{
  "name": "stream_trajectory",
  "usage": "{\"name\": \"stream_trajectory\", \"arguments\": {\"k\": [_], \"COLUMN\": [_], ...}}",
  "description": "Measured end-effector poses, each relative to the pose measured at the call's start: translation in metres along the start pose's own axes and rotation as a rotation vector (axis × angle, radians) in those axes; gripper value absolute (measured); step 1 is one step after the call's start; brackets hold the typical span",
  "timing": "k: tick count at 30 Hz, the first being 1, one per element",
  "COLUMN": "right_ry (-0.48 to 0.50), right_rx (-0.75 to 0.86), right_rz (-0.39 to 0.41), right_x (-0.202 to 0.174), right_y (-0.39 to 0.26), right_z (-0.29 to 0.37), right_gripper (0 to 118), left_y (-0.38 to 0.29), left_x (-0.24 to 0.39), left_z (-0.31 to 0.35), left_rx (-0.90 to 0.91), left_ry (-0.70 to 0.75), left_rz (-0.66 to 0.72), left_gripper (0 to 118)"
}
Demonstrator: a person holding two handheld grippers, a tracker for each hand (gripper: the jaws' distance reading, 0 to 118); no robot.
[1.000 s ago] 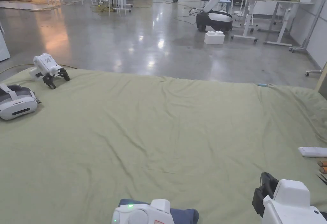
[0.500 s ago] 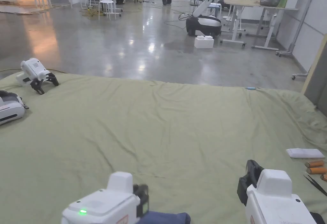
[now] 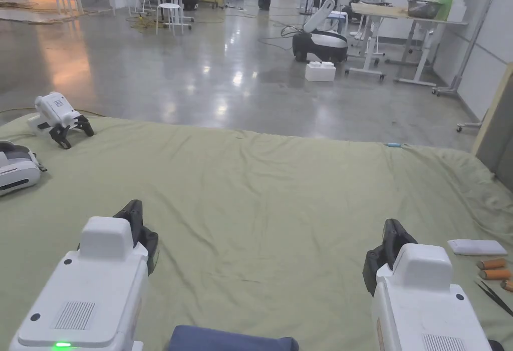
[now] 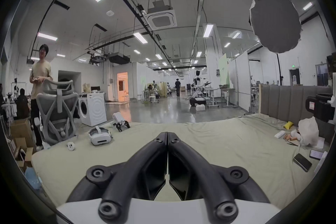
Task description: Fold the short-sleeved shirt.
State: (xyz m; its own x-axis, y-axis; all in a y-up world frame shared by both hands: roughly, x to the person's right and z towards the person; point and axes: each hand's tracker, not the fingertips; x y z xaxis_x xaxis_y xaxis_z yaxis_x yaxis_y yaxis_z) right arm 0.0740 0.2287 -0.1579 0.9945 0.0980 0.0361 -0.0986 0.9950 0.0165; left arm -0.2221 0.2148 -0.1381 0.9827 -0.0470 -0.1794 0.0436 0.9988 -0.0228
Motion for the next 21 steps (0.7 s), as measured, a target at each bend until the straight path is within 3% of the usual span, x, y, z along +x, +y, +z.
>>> {"name": "stream_trajectory", "arguments": {"k": [3, 5, 12, 15, 17, 21], "right_ry": [0.026, 0.094, 0.340, 0.334, 0.276, 0.254], "right_rx": [-0.057, -0.128, -0.438, -0.539, -0.590, -0.565], "right_rz": [-0.031, -0.030, 0.020, 0.069, 0.080, 0.086], "right_x": [-0.001, -0.013, -0.106, -0.130, -0.134, -0.128], "right_y": [-0.005, -0.019, -0.120, -0.168, -0.191, -0.204], "right_z": [0.009, 0.018, 0.043, 0.039, 0.036, 0.036], "right_gripper": [0, 0, 0, 0, 0, 0], "left_y": [-0.006, -0.012, -0.043, -0.057, -0.065, -0.080], "left_x": [-0.010, -0.019, -0.046, -0.057, -0.064, -0.086], "left_z": [0.000, 0.002, 0.016, 0.021, 0.024, 0.014], "left_rx": [-0.033, -0.063, -0.192, -0.268, -0.340, -0.530], "left_ry": [-0.004, -0.022, -0.020, -0.038, -0.071, -0.242], "left_rz": [0.013, 0.012, 0.044, 0.071, 0.101, 0.241], "left_gripper": [1, 1, 1, 1, 1, 4]}}
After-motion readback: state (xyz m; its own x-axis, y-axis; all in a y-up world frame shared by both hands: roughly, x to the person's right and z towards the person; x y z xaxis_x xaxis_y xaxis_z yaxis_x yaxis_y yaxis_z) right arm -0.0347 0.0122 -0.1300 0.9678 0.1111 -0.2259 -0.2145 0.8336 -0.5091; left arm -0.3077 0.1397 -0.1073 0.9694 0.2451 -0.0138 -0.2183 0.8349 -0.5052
